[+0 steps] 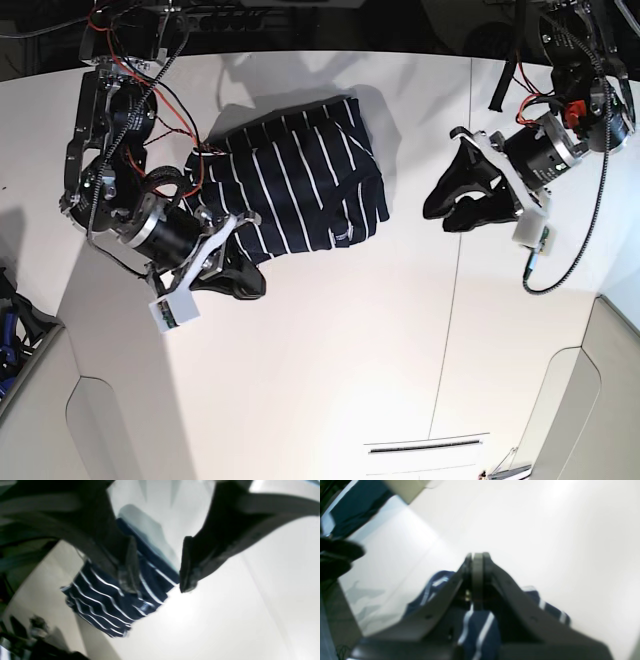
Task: Fold the T-shirt properly
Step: 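Grasp the other strip end with the right gripper and fold it over the stack, then grasp the folded bundle's sides with both grippers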
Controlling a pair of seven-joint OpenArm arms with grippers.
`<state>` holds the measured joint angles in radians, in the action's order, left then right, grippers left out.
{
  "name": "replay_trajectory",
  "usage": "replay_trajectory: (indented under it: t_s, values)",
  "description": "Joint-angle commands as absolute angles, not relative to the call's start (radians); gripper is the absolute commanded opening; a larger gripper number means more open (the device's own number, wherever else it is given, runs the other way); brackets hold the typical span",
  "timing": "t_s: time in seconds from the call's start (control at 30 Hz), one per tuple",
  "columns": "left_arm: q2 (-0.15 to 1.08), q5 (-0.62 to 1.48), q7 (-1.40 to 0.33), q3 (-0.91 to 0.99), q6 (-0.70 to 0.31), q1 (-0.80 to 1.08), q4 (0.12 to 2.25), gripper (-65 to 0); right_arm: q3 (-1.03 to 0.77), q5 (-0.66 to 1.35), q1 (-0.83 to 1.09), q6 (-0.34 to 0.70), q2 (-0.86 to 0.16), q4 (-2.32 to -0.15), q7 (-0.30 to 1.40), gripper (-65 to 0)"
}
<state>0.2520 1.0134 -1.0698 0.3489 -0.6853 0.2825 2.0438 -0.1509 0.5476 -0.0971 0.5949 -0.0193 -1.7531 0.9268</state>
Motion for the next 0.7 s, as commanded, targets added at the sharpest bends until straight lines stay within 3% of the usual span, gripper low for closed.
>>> replay_trajectory:
  t_s: [0.0, 0.1, 0.33, 0.67]
  values:
    - [0.26, 1.035, -1.052, 0.323, -0.698, 0.275, 2.061, -43.2, -0.164, 0.553, -0.116, 0.598, -0.023, -1.757, 0.885, -65.0]
    - [0.26, 1.01, -1.052, 0.219, -0.698, 0.275, 2.061, -47.3, -0.184, 0.53, -0.116, 0.598, -0.043, -1.711, 0.824, -65.0]
    - [0.234, 0.812, -0.983, -0.001, -0.698, 0.286, 2.06, -47.4, -0.183, 0.527, -0.162, 0.598, -0.101, -1.551, 0.758, -65.0]
    - [0.142, 0.659, -0.9, -0.059, -0.69, 0.284, 1.901, -47.4, -0.183, 0.542, -0.23, 0.599, -0.102, -1.382, 0.759, -65.0]
